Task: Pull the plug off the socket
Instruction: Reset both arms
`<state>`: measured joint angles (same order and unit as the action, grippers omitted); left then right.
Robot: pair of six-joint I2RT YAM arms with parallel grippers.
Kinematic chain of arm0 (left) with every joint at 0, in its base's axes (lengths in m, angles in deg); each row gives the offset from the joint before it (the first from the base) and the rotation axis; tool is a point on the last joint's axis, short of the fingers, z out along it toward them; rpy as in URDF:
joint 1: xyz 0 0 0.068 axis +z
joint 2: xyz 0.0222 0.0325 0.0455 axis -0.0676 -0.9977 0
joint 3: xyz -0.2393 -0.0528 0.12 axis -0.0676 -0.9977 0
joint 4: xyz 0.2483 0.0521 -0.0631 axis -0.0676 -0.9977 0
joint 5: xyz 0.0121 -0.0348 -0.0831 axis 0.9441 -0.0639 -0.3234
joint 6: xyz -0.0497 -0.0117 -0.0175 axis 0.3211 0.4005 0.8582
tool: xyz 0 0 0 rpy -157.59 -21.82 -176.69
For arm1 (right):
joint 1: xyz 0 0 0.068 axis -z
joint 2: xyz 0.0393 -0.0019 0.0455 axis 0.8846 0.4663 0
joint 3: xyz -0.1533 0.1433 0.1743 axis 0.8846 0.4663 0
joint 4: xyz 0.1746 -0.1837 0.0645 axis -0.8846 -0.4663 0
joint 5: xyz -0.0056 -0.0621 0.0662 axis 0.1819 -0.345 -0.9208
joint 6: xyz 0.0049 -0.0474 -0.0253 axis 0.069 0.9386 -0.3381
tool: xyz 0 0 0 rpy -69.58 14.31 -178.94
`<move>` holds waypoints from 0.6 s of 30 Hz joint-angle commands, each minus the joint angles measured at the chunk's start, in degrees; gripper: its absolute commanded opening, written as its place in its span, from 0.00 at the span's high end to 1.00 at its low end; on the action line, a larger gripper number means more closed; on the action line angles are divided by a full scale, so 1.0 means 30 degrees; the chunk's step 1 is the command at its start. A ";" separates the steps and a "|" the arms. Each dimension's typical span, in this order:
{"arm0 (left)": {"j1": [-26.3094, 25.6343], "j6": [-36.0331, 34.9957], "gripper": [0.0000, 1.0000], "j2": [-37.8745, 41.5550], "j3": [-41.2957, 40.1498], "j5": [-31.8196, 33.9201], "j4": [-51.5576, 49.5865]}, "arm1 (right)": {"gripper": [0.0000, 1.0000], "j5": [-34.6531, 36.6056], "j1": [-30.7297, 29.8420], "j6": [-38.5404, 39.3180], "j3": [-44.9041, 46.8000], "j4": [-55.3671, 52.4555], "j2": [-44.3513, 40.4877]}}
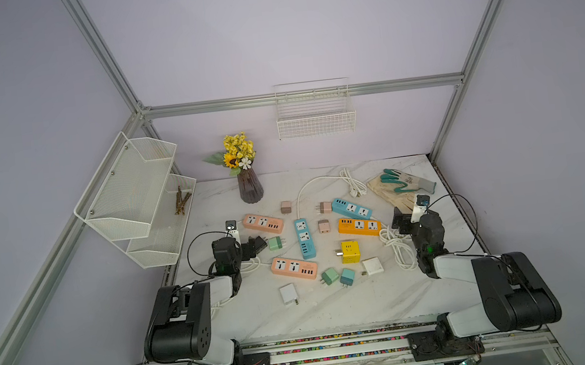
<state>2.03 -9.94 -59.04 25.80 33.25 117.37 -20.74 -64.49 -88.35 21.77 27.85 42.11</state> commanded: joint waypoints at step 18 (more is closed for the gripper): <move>0.0089 0.0862 0.00 -0.1214 -0.1000 0.2258 0.5733 | 0.01 -0.1504 0.0051 -0.0092 0.1267 0.5724 0.2260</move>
<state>1.98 -8.39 -62.75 21.96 38.87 132.47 -24.89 -64.49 -88.57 25.55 42.86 48.56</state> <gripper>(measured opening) 0.997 0.993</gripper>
